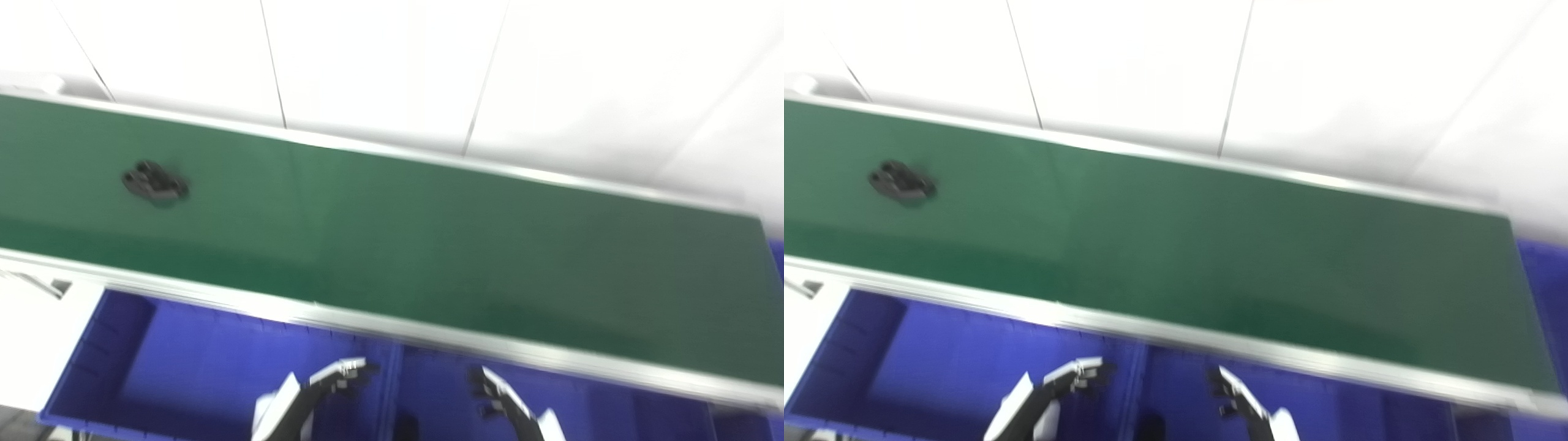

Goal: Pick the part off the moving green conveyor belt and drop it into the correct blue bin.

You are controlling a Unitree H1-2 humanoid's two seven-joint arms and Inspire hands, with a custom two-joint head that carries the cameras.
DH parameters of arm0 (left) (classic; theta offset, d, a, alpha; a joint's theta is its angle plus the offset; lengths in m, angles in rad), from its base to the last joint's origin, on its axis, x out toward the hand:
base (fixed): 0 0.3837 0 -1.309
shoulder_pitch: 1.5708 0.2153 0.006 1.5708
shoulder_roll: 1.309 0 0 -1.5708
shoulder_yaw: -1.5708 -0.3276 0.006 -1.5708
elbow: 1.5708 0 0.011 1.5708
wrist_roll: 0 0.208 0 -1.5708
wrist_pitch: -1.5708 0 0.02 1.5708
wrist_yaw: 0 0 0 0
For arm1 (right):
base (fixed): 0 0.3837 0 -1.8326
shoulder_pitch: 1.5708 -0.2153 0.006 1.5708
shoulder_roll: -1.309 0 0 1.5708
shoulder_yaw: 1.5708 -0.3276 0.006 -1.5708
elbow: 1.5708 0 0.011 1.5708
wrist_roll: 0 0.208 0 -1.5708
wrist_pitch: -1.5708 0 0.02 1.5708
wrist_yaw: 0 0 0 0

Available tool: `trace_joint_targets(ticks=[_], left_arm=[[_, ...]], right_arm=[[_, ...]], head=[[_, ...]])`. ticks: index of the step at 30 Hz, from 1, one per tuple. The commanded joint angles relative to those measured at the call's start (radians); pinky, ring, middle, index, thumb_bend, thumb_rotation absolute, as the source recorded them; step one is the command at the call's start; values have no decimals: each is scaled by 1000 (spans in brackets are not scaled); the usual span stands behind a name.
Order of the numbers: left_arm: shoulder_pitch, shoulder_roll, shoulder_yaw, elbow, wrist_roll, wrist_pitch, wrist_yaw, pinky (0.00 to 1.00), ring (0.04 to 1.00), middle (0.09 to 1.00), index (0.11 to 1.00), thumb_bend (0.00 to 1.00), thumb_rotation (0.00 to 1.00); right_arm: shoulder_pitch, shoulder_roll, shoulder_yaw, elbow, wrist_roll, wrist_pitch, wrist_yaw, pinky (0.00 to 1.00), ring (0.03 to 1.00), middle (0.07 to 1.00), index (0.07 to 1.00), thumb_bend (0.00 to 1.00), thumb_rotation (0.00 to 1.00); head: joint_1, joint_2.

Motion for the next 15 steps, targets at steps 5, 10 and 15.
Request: trace_joint_targets(ticks=[5,10,15], left_arm=[[-3,17,-2,-17,27,-34,56,687,755,795,753,796,290],[-13,27,-18,-10,42,-34,94,698,761,795,756,790,280],[-26,32,-34,3,27,-34,84,702,770,805,761,789,280]], right_arm=[[-6,-19,28,2,8,-57,-60,600,731,805,836,671,182],[-5,-18,25,7,12,-57,-60,605,740,809,839,668,198],[-14,-17,32,19,12,-57,-70,611,750,811,843,675,221]], head=[[28,-12],[41,-23],[51,-27]])
